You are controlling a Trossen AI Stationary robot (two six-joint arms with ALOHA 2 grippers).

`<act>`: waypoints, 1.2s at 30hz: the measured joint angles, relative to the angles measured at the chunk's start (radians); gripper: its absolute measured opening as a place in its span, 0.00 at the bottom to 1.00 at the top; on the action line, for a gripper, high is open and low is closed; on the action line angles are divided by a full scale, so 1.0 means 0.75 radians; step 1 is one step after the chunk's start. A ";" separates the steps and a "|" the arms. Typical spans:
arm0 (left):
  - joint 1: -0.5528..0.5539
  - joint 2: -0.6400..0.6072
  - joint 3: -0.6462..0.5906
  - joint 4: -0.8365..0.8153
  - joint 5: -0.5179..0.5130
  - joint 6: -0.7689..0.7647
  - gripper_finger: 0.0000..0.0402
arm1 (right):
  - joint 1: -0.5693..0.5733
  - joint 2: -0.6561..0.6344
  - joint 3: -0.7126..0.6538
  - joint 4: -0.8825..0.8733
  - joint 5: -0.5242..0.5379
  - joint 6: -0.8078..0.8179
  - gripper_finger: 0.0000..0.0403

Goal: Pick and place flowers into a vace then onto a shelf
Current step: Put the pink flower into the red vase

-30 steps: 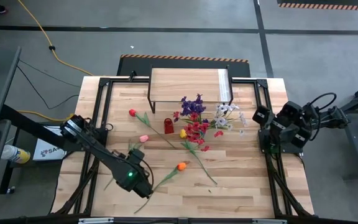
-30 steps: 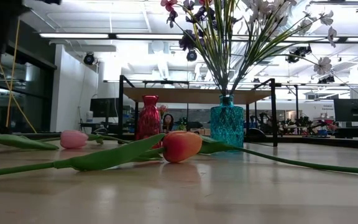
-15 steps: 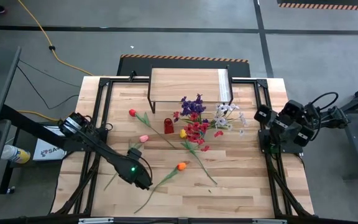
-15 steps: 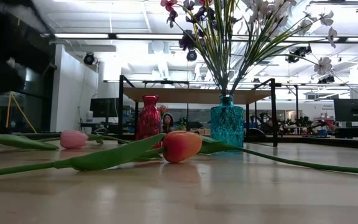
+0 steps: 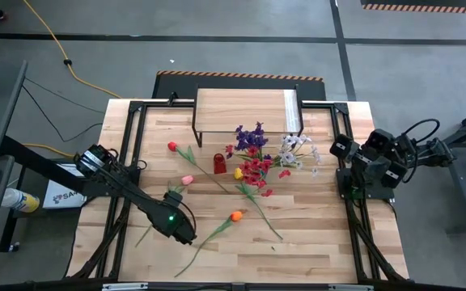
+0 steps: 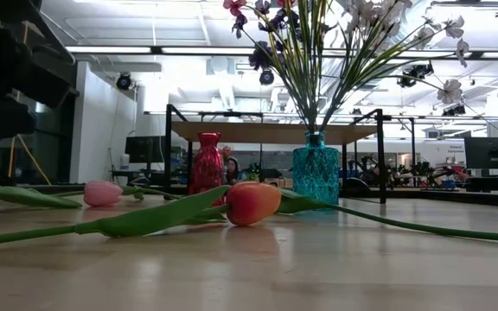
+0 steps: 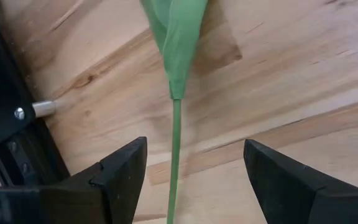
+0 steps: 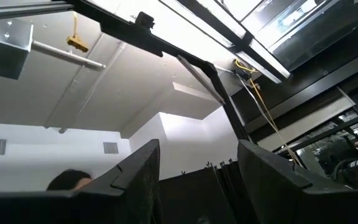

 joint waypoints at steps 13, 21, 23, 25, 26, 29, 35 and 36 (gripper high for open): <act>0.001 -0.089 -0.254 0.263 0.004 0.041 0.74 | 0.000 0.001 0.000 -0.001 0.010 -0.002 0.51; 0.000 -0.174 -0.276 0.298 -0.027 0.047 0.53 | 0.000 0.004 0.000 -0.027 0.052 -0.004 0.51; 0.000 -0.175 -0.278 0.295 -0.027 0.065 0.44 | 0.000 0.004 0.000 -0.033 0.055 -0.006 0.51; 0.000 -0.176 -0.289 0.329 -0.020 0.081 0.36 | 0.000 0.004 0.000 -0.036 0.054 -0.007 0.51; 0.000 -0.178 -0.299 0.353 -0.018 0.080 0.32 | 0.000 0.004 0.000 -0.037 0.055 -0.007 0.51; 0.000 -0.180 -0.308 0.378 -0.015 0.055 0.19 | 0.000 0.004 0.000 -0.039 0.060 -0.007 0.51; 0.001 -0.180 -0.305 0.378 -0.003 0.030 0.08 | 0.000 0.004 0.000 -0.040 0.060 -0.007 0.51; 0.001 -0.186 -0.305 0.379 0.003 0.017 0.08 | 0.000 0.004 0.000 -0.040 0.060 -0.007 0.51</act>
